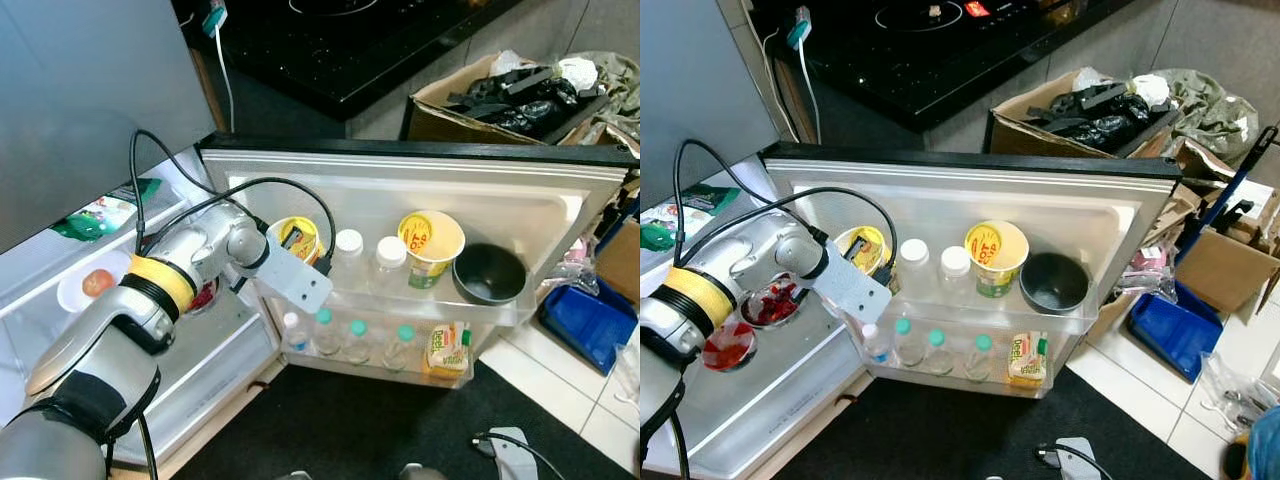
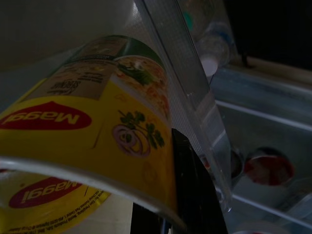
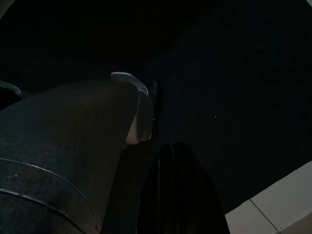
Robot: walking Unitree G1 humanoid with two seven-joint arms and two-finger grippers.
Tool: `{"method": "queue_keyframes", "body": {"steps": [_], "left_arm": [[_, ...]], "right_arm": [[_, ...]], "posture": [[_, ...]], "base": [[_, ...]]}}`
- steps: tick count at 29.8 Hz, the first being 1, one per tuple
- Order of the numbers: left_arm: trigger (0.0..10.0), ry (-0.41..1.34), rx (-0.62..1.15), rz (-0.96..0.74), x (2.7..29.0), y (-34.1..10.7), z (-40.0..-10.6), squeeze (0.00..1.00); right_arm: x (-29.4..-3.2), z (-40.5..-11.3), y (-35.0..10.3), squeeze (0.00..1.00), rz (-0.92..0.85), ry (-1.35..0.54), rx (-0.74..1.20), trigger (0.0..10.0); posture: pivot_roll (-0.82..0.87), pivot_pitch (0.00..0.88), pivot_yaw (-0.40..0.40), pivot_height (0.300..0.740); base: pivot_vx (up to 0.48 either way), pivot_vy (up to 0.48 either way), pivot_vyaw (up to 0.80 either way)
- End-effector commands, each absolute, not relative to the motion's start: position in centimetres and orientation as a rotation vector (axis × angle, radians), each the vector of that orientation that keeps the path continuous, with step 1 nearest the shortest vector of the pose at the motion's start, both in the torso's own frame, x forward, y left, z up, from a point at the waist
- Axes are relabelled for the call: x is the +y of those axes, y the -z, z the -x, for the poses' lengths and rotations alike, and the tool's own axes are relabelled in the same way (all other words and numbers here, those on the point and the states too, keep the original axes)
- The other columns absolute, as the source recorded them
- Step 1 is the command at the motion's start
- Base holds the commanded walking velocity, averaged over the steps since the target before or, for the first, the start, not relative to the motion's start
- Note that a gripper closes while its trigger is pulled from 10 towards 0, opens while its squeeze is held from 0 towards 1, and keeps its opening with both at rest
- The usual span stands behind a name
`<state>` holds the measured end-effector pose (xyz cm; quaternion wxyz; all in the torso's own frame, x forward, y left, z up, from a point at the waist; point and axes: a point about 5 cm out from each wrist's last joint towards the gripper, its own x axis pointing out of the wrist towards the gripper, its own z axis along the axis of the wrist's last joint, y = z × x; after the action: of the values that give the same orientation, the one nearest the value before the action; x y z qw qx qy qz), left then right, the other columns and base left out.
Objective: Restocking fridge
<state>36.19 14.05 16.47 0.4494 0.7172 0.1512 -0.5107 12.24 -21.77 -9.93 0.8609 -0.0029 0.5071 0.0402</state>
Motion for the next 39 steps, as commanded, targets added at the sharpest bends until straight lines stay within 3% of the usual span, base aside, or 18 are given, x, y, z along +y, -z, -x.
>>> {"method": "queue_keyframes", "body": {"steps": [1, 3, 4, 5, 18, 19, 20, 31, 39], "left_arm": [[10.0, 1.286, 0.366, -1.795, 13.5, -16.1, -36.2, 0.00], [10.0, 1.289, 0.358, -1.817, 13.3, -16.1, -36.3, 0.00], [10.0, 1.288, 0.369, -1.826, 13.5, -16.1, -36.4, 0.31], [10.0, 1.283, 0.366, -1.839, 13.6, -16.2, -36.5, 1.00], [10.0, 1.239, 0.322, -1.860, 13.7, -17.2, -37.2, 1.00], [10.0, 1.221, 0.291, -1.857, 13.6, -18.1, -37.3, 0.96], [10.0, 1.207, 0.263, -1.837, 13.6, -19.2, -37.4, 0.00], [10.0, 1.278, 0.109, -1.602, 14.6, -24.8, -35.0, 0.00], [10.0, 1.373, 0.205, -1.375, 18.1, -25.8, -31.8, 0.00]], "right_arm": [[-20.5, -9.1, 11.1, 0.00, -0.028, -0.109, 1.179, 10.0], [-20.5, -9.1, 11.1, 0.00, -0.029, -0.108, 1.178, 10.0], [-20.5, -9.1, 11.1, 0.00, -0.029, -0.108, 1.178, 10.0], [-20.5, -9.2, 11.1, 0.00, -0.029, -0.108, 1.176, 10.0], [-20.6, -9.5, 11.0, 0.00, -0.029, -0.109, 1.169, 10.0], [-20.6, -9.6, 11.0, 0.00, -0.028, -0.110, 1.168, 10.0], [-20.6, -9.8, 10.9, 0.00, -0.028, -0.110, 1.164, 10.0], [-20.5, -10.5, 10.8, 0.00, -0.027, -0.117, 1.153, 10.0], [-20.4, -10.7, 10.7, 0.00, -0.022, -0.127, 1.152, 10.0]], "posture": [[-0.06, 0.144, 0.098, 0.740], [-0.06, 0.143, 0.097, 0.740], [-0.06, 0.143, 0.097, 0.740], [-0.06, 0.141, 0.097, 0.740], [-0.06, 0.131, 0.091, 0.740], [-0.06, 0.125, 0.091, 0.740], [-0.06, 0.122, 0.089, 0.740], [-0.05, 0.102, 0.080, 0.740], [-0.04, 0.095, 0.074, 0.740]], "base": [[0.000, 0.000, 0.00], [0.000, 0.000, 0.00], [0.000, 0.000, 0.00], [0.000, 0.000, 0.00], [0.000, 0.000, 0.00], [0.000, 0.000, 0.00], [0.000, 0.000, 0.00], [0.000, 0.000, 0.00], [0.000, 0.000, 0.00]]}}
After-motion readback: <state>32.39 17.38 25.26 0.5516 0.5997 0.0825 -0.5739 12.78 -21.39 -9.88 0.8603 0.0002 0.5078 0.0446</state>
